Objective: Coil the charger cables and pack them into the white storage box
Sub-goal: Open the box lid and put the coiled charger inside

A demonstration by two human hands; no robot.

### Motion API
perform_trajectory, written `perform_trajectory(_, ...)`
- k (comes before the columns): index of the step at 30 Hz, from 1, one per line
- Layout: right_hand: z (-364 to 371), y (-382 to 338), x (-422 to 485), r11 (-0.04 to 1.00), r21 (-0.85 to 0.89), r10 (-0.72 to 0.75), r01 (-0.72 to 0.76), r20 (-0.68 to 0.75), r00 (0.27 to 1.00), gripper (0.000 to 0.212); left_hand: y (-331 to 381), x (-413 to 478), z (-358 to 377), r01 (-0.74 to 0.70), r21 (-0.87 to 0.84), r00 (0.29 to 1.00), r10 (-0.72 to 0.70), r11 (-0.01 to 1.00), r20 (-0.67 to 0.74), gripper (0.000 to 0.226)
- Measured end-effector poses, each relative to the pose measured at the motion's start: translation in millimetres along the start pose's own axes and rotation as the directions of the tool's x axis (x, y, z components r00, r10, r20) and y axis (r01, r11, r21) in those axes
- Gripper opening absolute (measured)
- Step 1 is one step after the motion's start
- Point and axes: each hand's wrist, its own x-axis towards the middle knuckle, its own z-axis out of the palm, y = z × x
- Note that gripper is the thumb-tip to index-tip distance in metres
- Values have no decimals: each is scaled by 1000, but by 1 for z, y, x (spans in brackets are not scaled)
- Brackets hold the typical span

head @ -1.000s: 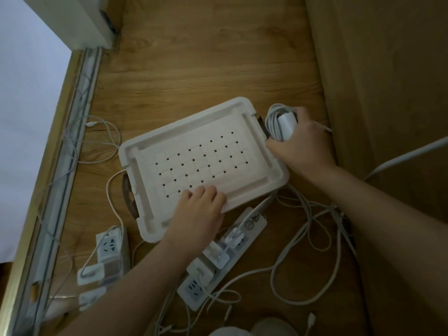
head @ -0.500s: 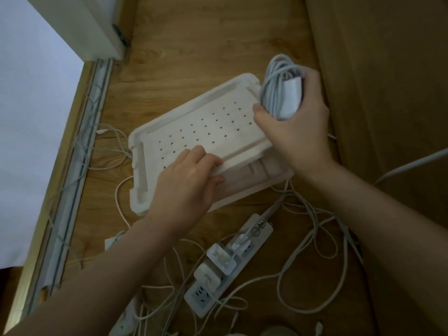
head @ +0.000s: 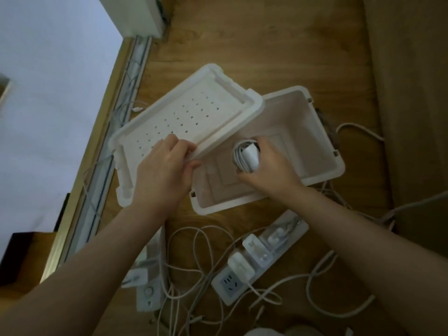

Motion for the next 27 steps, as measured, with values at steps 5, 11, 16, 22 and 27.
perform_trajectory(5, 52, -18, 36, 968, 105, 217, -229, 115, 969, 71, -27, -13, 2, 84, 1, 996, -84, 996, 2, 22)
perform_trajectory(11, 79, -25, 40, 943, -170, 324, -287, 253, 912, 82, -48, -15, 8, 92, 23, 995, -93, 995, 26, 23)
perform_trajectory(16, 77, -39, 29, 938, -202, 328, -281, 258, 909, 88, -58, -17, 13, 131, 11, 990, -132, 991, 43, 25)
perform_trajectory(22, 62, -59, -42, 937, -225, -214, 266, 229, 950, 59, -66, -16, 17, 183, 18, 981, -184, 983, 56, 26)
perform_trajectory(27, 63, -39, -41, 801, -432, -274, 415, 352, 895, 44, -67, -16, 18, 241, 14, 969, -241, 971, 60, 28)
